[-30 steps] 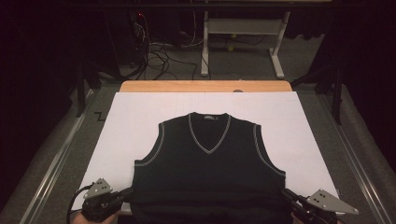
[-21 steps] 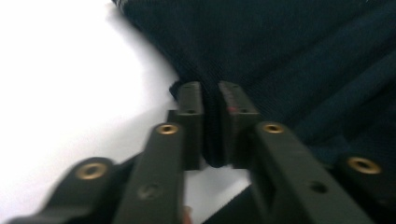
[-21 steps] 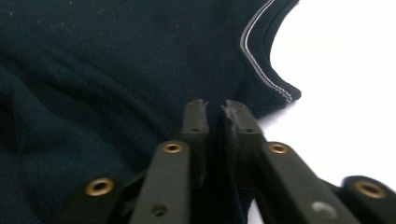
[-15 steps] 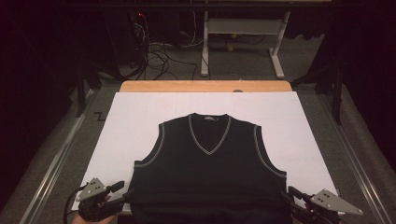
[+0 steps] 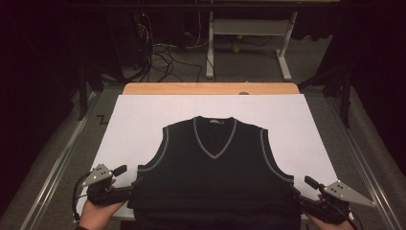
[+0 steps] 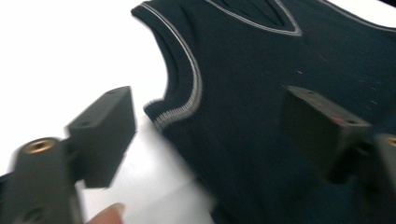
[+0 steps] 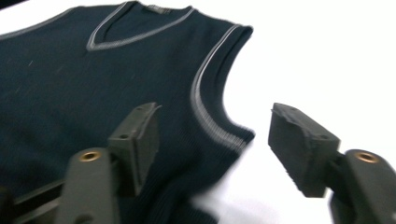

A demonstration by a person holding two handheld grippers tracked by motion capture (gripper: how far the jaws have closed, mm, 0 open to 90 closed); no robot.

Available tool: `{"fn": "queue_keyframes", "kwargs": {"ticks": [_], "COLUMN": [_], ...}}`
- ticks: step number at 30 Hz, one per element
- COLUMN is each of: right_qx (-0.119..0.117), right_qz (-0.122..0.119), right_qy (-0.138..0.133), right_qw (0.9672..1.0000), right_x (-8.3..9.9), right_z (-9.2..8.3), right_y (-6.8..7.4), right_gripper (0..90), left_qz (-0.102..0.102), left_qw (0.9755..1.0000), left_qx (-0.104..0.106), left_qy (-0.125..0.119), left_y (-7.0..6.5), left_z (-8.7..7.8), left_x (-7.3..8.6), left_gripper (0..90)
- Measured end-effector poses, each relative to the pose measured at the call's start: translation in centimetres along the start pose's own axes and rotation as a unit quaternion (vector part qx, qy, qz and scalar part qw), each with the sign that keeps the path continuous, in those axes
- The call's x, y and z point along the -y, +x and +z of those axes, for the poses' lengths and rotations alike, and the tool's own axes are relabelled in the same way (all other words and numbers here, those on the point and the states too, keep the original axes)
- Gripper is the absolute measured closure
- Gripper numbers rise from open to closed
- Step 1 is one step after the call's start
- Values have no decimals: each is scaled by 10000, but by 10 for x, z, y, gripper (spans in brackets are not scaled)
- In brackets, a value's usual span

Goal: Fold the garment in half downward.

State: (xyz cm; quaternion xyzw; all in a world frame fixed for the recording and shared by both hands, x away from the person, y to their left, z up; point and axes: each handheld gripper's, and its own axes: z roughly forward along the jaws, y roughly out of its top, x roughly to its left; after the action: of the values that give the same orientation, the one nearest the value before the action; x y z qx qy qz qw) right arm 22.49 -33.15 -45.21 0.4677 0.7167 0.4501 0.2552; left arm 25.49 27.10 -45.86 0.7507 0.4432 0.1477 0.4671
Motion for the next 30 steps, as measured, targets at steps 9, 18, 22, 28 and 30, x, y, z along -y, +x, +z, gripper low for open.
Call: {"fn": "queue_keyframes", "kwargs": {"ticks": [9,18,22,28,30], "right_qx": [6,-73,-52,-18,19], "right_qz": [-20,-181,-265,-238,-199], "right_qy": [35,190,256,396,477], "right_qw": [10000,9996,9993,9989,9987], "right_x": [-27,-56,-67,-83,-86], "right_z": [27,67,83,111,121], "right_y": [-9,-10,-11,-19,-23], "right_gripper": [152,1,1,2,8], "left_qz": [48,-85,-169,-411,-454], "left_qw": [9999,9992,9991,9983,9981], "left_qx": [-121,-380,-384,-418,-384], "left_qy": [-48,-11,23,45,153], "left_y": [17,32,40,46,48], "left_z": [16,35,45,65,75], "left_x": [-29,-54,-63,-73,-75], "left_gripper": [78,0,0,0,0]}}
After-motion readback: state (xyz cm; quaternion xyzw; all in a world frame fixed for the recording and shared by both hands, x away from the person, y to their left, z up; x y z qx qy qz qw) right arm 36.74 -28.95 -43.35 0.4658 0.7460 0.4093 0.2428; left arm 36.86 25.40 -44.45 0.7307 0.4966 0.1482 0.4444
